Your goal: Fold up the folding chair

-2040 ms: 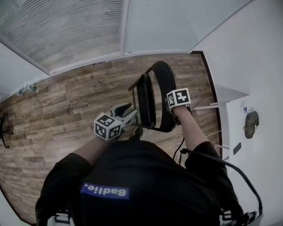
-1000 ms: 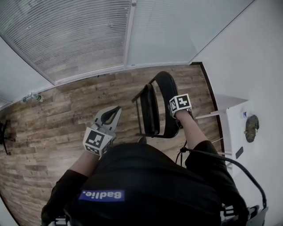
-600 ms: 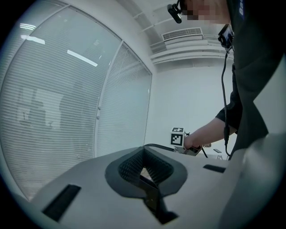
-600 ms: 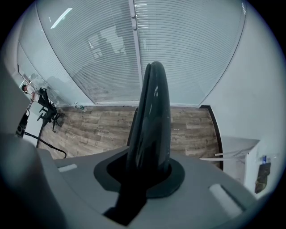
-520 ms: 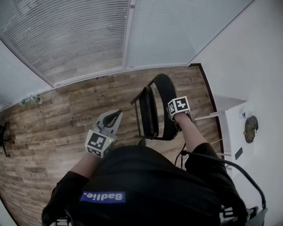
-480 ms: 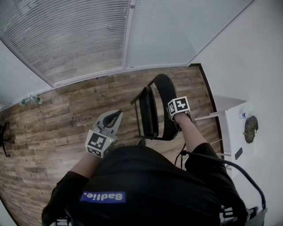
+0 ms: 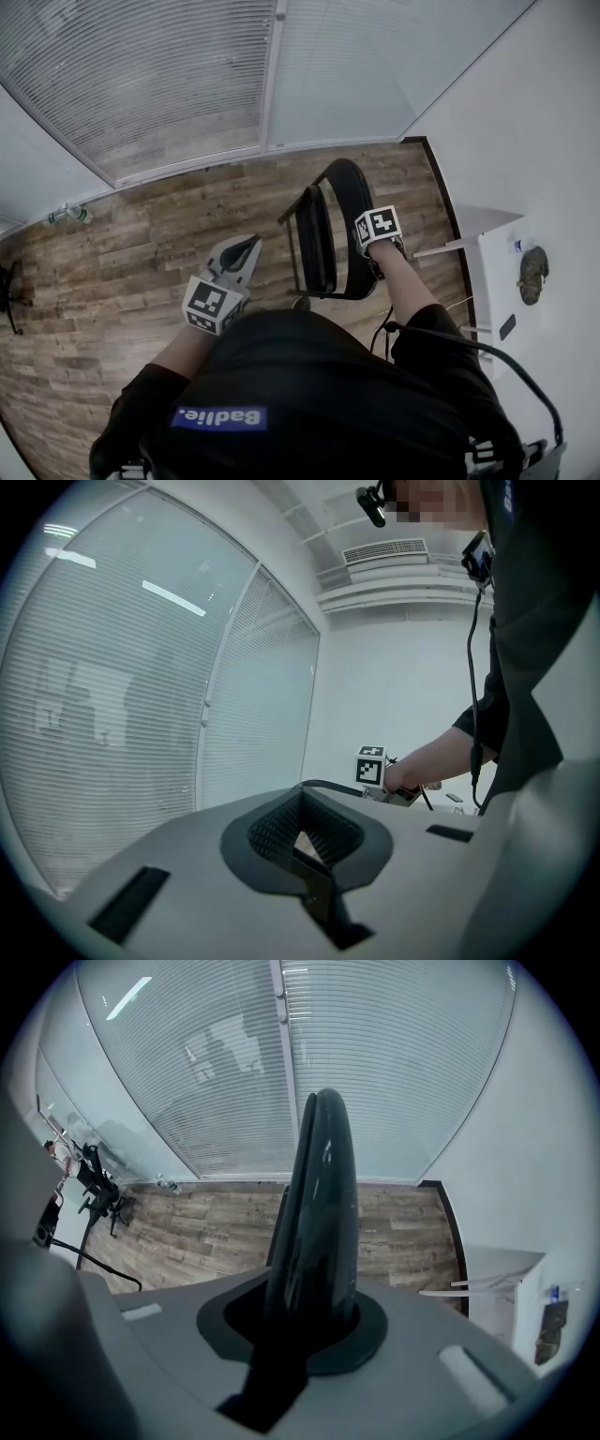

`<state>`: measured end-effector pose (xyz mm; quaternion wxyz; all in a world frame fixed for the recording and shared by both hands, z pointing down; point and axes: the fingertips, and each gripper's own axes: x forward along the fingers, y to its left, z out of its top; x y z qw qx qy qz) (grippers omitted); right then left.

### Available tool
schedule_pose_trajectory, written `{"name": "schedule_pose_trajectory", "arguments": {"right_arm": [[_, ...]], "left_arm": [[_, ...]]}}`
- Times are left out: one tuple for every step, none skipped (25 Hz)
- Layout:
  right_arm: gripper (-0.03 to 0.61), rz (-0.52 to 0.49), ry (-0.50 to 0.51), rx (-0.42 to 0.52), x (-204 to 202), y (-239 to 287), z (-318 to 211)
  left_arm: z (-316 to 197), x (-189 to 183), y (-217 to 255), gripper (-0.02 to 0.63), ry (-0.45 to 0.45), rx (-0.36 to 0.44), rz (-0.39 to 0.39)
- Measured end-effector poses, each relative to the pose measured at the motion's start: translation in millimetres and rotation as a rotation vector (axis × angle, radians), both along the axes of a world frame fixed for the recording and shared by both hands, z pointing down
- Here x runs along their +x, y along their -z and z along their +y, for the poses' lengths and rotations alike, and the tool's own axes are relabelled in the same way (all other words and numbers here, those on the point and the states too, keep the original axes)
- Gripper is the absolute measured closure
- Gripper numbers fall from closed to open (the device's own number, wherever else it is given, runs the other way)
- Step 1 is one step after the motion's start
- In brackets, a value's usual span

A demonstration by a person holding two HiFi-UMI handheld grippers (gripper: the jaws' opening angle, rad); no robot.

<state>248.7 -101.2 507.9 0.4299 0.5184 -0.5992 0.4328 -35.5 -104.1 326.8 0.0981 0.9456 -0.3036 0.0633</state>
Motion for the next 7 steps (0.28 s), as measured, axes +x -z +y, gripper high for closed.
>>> {"name": "schedule_pose_trajectory", "arguments": {"right_arm": [[0.514,0.000,0.000,0.000,0.3,0.1,0.6],[0.514,0.000,0.001,0.000,0.6,0.1,1.4],[0.514,0.000,0.001,0.001,0.7,0.1,2.1],[0.514,0.001,0.001,0.001,0.8,0.0,2.4],[0.514,0.001,0.001,0.002,0.8,0.0,2.6],[0.514,0.002,0.001,0.002,0.8,-0.1,2.7],[0.514,0.002,0.001,0.002,0.8,-0.3,2.9]], "left_arm": [[0.7,0.4,-0.3,0.609,0.000,-0.002,0.001],[1.3,0.5,-0.1,0.609,0.002,-0.004,0.001],[1.5,0.4,0.9,0.609,0.004,-0.004,-0.002],[1.4,0.1,1.9,0.609,0.006,-0.003,-0.005],[1.4,-0.4,2.1,0.609,0.007,-0.001,-0.007],[1.5,-0.9,1.7,0.609,0.007,0.000,-0.006],[1.7,-1.5,1.0,0.609,0.007,0.001,-0.006]]}}
